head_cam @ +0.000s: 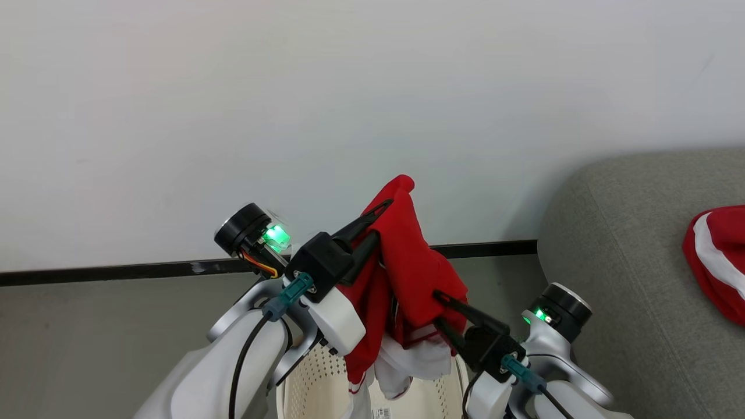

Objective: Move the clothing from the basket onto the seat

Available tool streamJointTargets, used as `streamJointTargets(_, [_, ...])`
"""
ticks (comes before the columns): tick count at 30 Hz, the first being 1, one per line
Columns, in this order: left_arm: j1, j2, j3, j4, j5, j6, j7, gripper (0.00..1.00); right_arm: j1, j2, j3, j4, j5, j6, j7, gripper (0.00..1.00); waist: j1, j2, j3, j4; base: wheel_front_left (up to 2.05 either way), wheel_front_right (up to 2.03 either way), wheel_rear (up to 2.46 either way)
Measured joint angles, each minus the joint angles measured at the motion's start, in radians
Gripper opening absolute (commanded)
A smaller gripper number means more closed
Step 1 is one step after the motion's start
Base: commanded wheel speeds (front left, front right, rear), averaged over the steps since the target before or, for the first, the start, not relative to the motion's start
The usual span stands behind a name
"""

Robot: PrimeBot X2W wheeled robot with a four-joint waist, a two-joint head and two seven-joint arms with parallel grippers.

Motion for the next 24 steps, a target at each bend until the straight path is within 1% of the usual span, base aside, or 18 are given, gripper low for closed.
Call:
streamJointTargets(1, [0.000,0.000,0.000,-0.001,-0.001,0.000,0.000,0.00,0.000,0.001,0.000,0.005,-0.001,0.000,0.000,0.00,0.0000,0.0000,0.001,0.001,0.00,0.00,0.00])
streamJointTargets(5, [0.001,0.001,0.000,-0.003,-0.007,0.000,0.001,0.00,-0.003,0.004,-0.006,0.014,0.000,0.000,0.000,0.00,0.0000,0.0000,0.006,0.001,0.00,0.00,0.00])
streamJointTargets(9, [0.010,0.004,0.014,-0.002,-0.011,0.001,0.001,0.00,-0.003,0.014,-0.044,0.011,0.016,0.000,0.000,0.00,0.0000,0.0000,0.011,-0.004,0.00,0.00,0.00])
streamJointTargets(11, [0.025,0.007,0.020,0.003,-0.020,0.005,0.003,0.00,-0.003,0.017,-0.071,0.004,0.030,0.000,0.000,0.00,0.0000,0.0000,0.013,-0.007,0.00,0.00,0.00])
streamJointTargets(16, [0.069,0.010,0.046,0.027,-0.053,0.017,0.005,0.00,0.003,0.020,-0.170,-0.023,0.122,0.000,0.000,0.00,0.0000,0.0000,0.018,-0.022,0.00,0.00,0.00])
streamJointTargets(17, [0.077,0.008,0.053,0.030,-0.068,0.020,0.004,0.24,0.003,0.020,-0.181,-0.029,0.132,0.000,0.000,0.00,0.0000,0.0000,0.019,-0.025,0.00,0.00,0.00])
streamJointTargets(18, [0.085,0.007,0.059,0.033,-0.080,0.021,0.000,0.40,0.003,0.021,-0.194,-0.038,0.144,0.000,0.000,0.00,0.0000,0.0000,0.020,-0.028,0.00,0.00,0.00])
streamJointTargets(19, [0.093,0.007,0.063,0.034,-0.081,0.023,-0.002,0.46,0.003,0.021,-0.203,-0.047,0.155,0.000,0.000,0.00,0.0000,0.0000,0.020,-0.031,0.00,0.00,0.00])
streamJointTargets(20, [0.099,0.007,0.065,0.038,-0.082,0.023,-0.002,1.00,0.003,0.021,-0.211,-0.054,0.160,0.000,0.000,0.00,0.0000,0.0000,0.021,-0.033,0.00,0.00,0.00])
streamJointTargets(24, [0.124,0.006,0.071,0.047,-0.097,0.024,-0.013,1.00,0.002,0.022,-0.245,-0.084,0.189,0.000,0.000,0.00,0.0000,0.0000,0.024,-0.044,0.00,0.00,0.00])
